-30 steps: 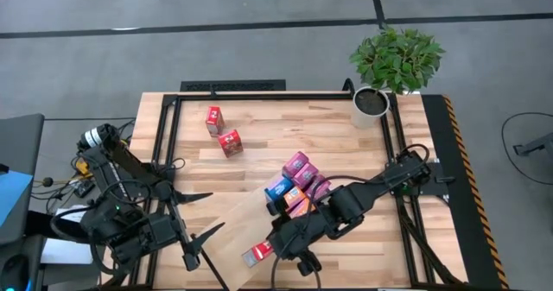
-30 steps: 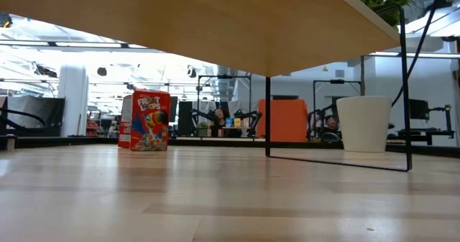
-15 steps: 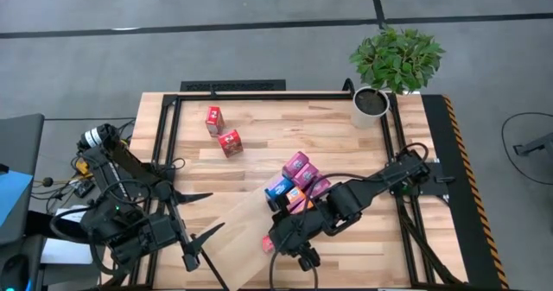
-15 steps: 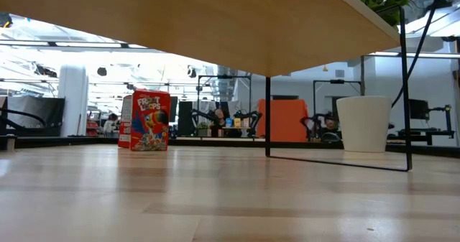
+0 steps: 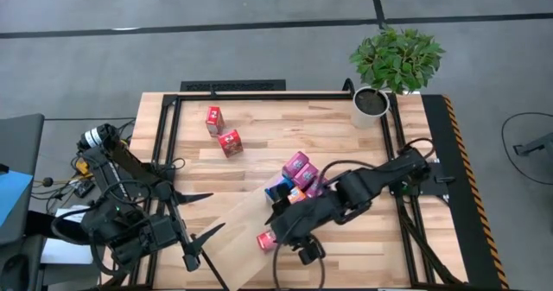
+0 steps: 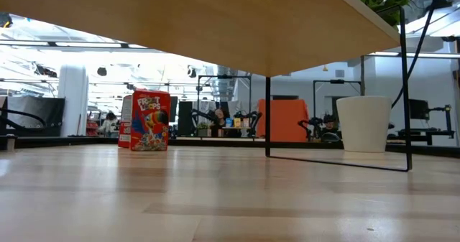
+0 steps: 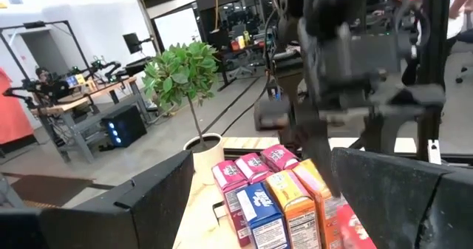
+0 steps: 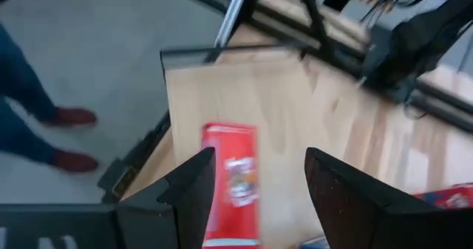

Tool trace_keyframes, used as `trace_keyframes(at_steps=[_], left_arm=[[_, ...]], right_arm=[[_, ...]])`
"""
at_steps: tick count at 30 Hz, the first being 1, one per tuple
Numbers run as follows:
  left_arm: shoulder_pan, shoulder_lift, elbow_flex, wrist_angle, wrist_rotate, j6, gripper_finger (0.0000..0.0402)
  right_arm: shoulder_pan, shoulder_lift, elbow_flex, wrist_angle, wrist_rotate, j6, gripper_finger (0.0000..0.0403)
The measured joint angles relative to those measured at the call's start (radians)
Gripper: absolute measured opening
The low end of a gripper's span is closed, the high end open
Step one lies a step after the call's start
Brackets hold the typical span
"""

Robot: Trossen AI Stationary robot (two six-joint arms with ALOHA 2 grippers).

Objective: Stack cereal on shelf
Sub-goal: Put the bottom red cereal box onto the shelf

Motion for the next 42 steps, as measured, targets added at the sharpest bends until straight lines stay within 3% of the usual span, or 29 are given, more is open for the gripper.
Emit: trace_keyframes(at_steps=[7, 17, 19, 22, 28, 31, 35, 42], left_arm=[[0.039, -0.001, -0.079, -0.004, 0.0, -0.048, 0.0313], [0.031, -0.103, -0.272, 0.002, 0.027, -0.424, 0.0313], [0.021, -0.136, -0.294, 0.001, 0.104, -0.507, 0.0313], [0.013, -0.185, -0.315, -0.076, 0.303, -0.685, 0.0313], [0.095, -0.284, -0.302, -0.486, 0.711, -1.24, 0.0313], [0.15, -0.312, -0.302, -0.651, 0.859, -1.486, 0.0308], [0.186, -0.32, -0.302, -0.8, 0.915, -1.619, 0.0295], [0.191, -0.319, -0.302, -0.877, 0.891, -1.645, 0.028]], right_arm=[[0.031, -0.072, -0.018, -0.059, 0.058, 0.099, 0.0217], [0.093, -0.148, -0.016, -0.18, 0.085, 0.35, 0.0158], [0.122, -0.149, -0.017, -0.182, 0.083, 0.377, 0.0143], [0.164, -0.15, -0.02, -0.179, 0.1, 0.405, 0.0119], [0.213, -0.149, -0.026, -0.163, 0.146, 0.48, 0.008], [0.228, -0.149, -0.026, -0.144, 0.178, 0.505, 0.0067], [0.237, -0.129, -0.023, -0.1, 0.2, 0.509, 0.0053], [0.243, -0.046, -0.025, -0.114, 0.214, 0.567, 0.003]])
